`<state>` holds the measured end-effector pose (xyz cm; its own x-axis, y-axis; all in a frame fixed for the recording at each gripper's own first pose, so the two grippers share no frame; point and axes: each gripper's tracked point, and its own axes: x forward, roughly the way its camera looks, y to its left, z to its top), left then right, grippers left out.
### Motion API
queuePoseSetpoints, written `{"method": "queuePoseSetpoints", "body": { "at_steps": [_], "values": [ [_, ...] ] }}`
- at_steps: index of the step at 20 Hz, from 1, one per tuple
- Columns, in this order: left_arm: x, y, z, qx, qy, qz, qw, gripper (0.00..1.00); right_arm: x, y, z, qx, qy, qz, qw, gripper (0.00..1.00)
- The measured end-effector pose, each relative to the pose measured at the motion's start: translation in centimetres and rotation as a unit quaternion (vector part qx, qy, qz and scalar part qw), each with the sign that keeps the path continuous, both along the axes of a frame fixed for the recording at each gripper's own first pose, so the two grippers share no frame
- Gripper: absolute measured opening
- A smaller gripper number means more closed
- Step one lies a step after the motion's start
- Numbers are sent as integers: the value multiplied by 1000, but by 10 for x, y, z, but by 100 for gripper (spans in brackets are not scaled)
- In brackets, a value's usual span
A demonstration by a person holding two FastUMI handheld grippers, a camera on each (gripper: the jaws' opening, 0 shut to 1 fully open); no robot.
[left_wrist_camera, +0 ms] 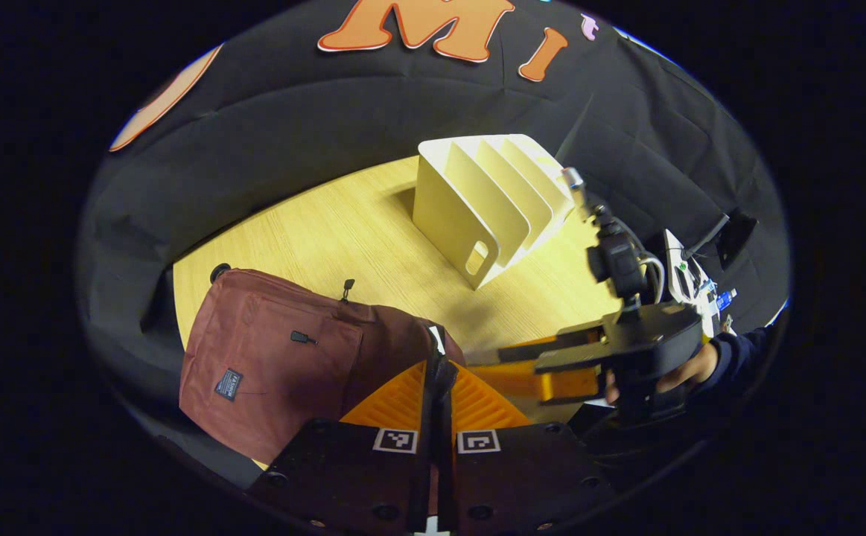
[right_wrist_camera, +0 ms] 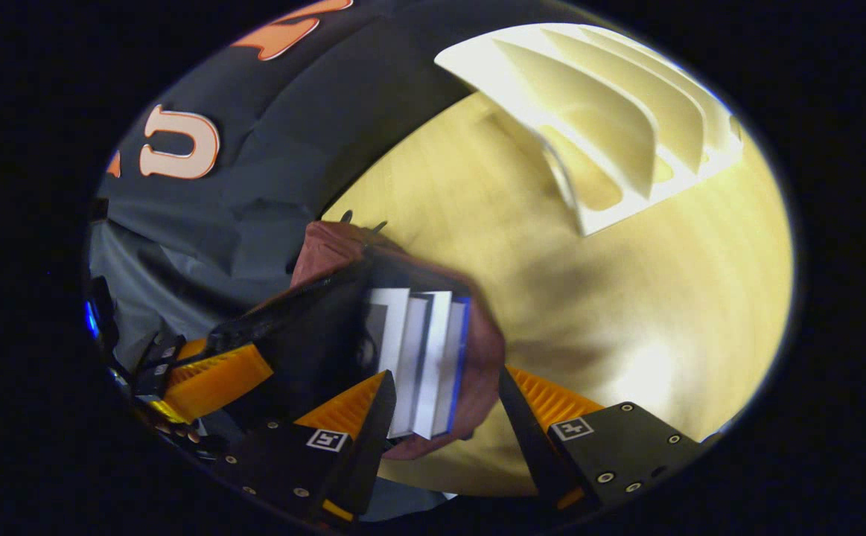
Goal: Open the schoolbag, grab two books from the bookshelf and put them into the schoolbag.
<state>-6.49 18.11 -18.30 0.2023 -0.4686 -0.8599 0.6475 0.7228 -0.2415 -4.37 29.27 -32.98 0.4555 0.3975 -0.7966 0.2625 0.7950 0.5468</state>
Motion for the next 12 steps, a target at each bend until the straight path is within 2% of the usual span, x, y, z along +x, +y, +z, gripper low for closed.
{"method": "queuePoseSetpoints", "body": {
  "at_steps": [3,7,11,12],
  "values": [
    [-7,-9,-10,11,-3,4,1000,5,1,-56,24,-33,-28,-19,999,84],
    [-17,-24,-23,44,-10,27,999,12,9,-129,55,-88,-78,-10,993,85],
    [-27,-42,-21,47,-2,96,994,27,11,-188,85,-120,-117,17,986,86],
    [-28,-49,-18,42,-3,112,993,38,11,-198,88,-125,-125,29,984,86]
  ]
}}
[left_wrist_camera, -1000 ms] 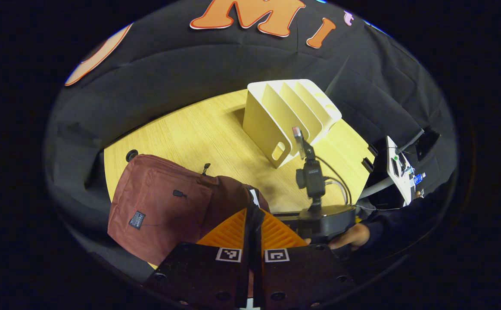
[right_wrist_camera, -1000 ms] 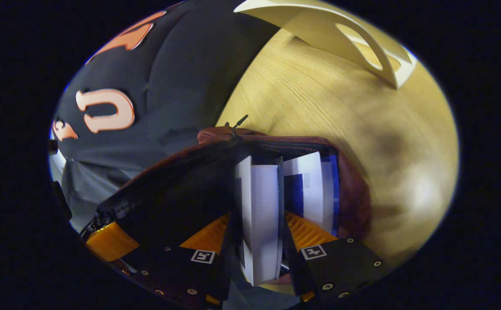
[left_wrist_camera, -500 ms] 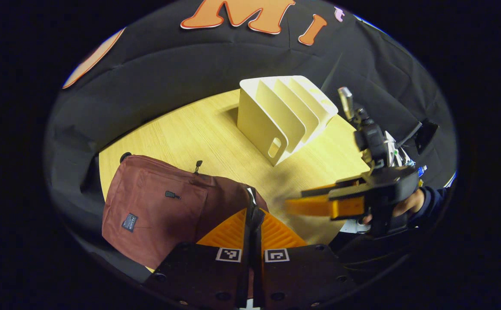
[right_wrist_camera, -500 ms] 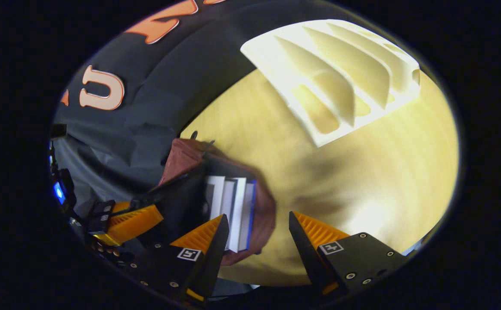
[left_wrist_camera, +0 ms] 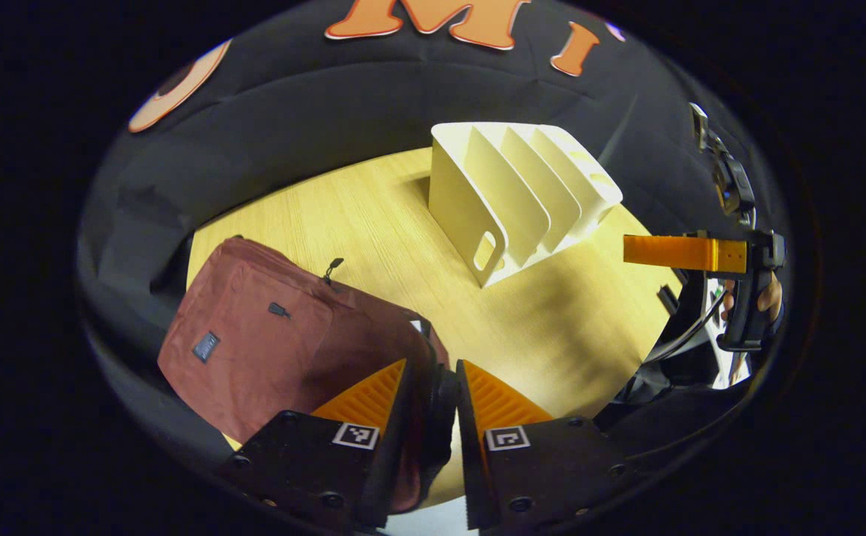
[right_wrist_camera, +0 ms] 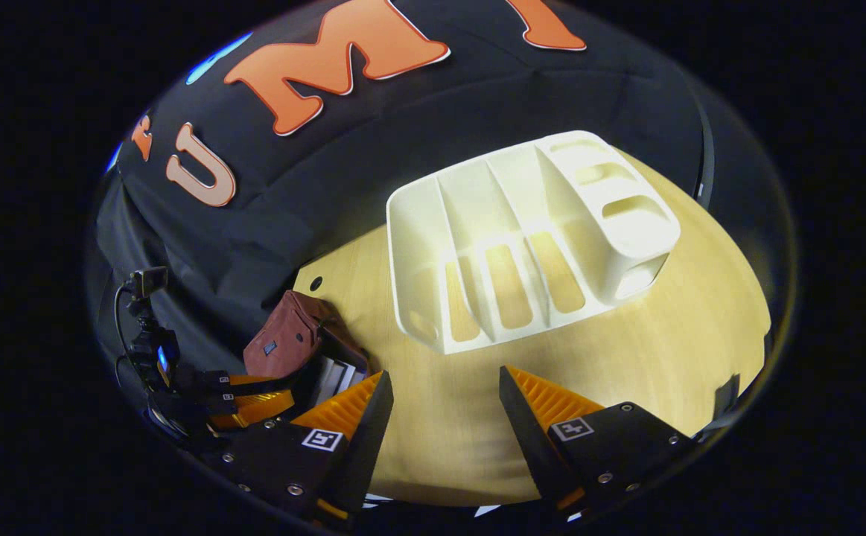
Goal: Open the schoolbag, grab two books from the bookshelf and put them into the schoolbag.
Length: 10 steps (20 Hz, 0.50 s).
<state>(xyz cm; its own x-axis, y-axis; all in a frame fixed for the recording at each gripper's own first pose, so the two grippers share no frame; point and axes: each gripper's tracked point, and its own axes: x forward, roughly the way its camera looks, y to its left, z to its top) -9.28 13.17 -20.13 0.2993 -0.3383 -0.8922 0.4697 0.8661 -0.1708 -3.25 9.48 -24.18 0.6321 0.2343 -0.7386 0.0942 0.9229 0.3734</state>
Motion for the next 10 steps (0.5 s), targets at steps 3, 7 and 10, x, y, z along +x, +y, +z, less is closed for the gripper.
{"method": "queuePoseSetpoints", "body": {
  "at_steps": [3,7,10],
  "values": [
    [-1,-17,10,3,-20,43,999,44,-1,-26,13,-10,-21,28,999,86],
    [-2,-53,32,-1,-61,94,994,80,0,-57,40,-9,-62,58,996,87],
    [3,-89,59,-15,-111,126,986,84,9,-84,66,-32,-111,71,991,88]
  ]
}}
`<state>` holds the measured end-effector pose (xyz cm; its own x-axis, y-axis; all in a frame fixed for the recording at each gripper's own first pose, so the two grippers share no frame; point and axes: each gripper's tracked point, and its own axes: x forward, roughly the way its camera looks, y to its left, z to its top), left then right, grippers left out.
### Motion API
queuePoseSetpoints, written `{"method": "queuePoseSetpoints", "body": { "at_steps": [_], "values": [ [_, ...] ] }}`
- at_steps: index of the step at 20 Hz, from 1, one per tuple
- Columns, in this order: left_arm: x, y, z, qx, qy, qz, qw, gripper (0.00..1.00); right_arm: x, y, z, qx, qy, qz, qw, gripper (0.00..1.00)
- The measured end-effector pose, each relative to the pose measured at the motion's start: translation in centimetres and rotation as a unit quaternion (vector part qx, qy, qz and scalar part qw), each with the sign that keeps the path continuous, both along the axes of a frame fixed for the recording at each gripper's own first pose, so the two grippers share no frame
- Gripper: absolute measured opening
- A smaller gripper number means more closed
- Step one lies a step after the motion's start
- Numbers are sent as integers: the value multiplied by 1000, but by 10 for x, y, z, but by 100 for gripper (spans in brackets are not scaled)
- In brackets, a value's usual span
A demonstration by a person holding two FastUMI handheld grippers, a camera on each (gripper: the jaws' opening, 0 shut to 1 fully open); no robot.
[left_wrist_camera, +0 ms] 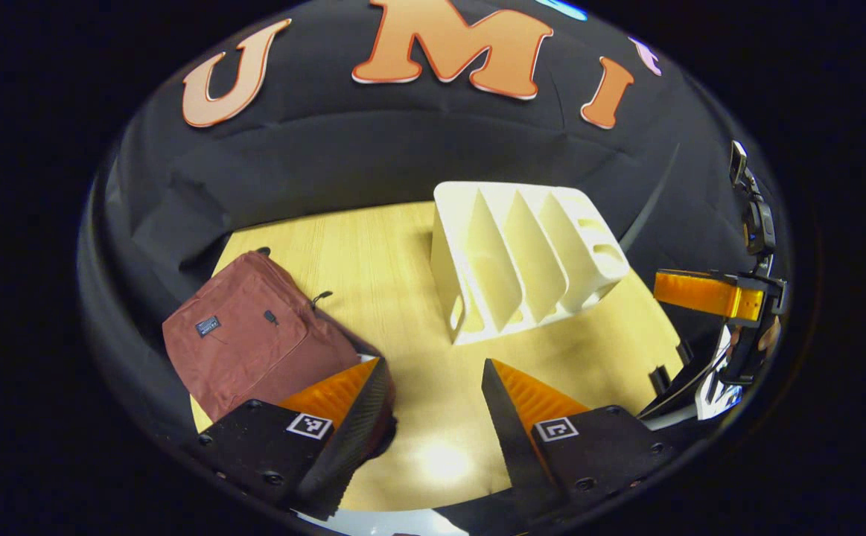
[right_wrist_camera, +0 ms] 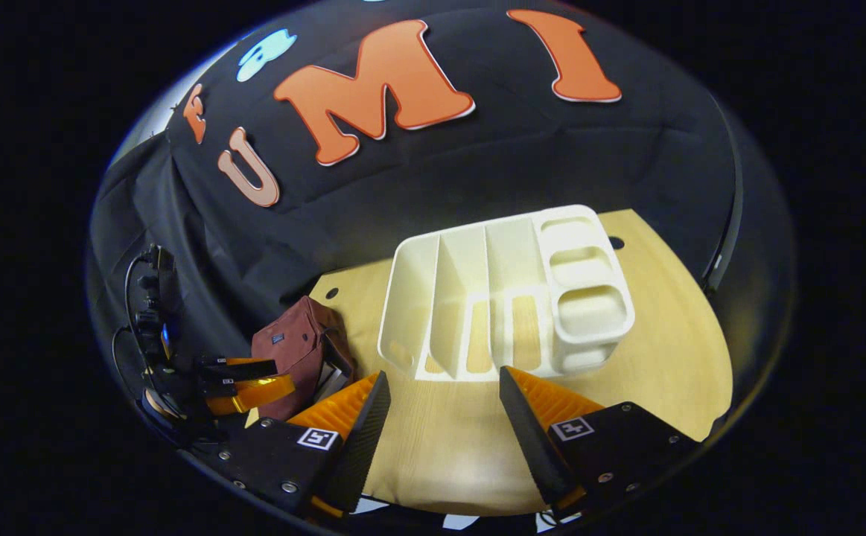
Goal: Open the schoolbag, grab two books from the bookshelf and put them into the schoolbag.
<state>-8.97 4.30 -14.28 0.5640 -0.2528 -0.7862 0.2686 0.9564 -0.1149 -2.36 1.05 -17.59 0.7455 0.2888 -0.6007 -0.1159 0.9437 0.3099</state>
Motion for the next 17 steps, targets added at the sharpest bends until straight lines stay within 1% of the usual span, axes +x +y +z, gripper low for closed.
{"method": "queuePoseSetpoints", "body": {
  "at_steps": [1,3,4,5,7,8,10,12,14,17],
  "values": [
    [3,-11,13,-1,-23,7,1000,84,3,-6,9,-3,-16,0,1000,88],
    [10,-41,41,-8,-71,8,997,87,6,-11,32,4,-42,2,999,89],
    [16,-55,56,-8,-99,5,995,90,8,-14,42,11,-57,4,998,93],
    [21,-65,72,-4,-129,2,992,92,9,-16,52,17,-71,2,997,93],
    [33,-84,104,-8,-185,9,983,93,13,-24,66,20,-101,-15,995,94],
    [39,-93,119,-14,-210,14,977,95,14,-29,72,20,-115,-27,993,94],
    [49,-95,134,-9,-256,27,966,96,5,-37,82,22,-127,-54,990,94],
    [54,-93,144,-4,-294,43,955,96,0,-44,88,7,-146,-69,987,94],
    [55,-97,159,-18,-323,54,945,95,1,-49,87,-27,-162,-75,984,94],
    [59,-100,177,-21,-359,62,931,95,-5,-41,96,-31,-175,-88,980,94]
  ]
}}
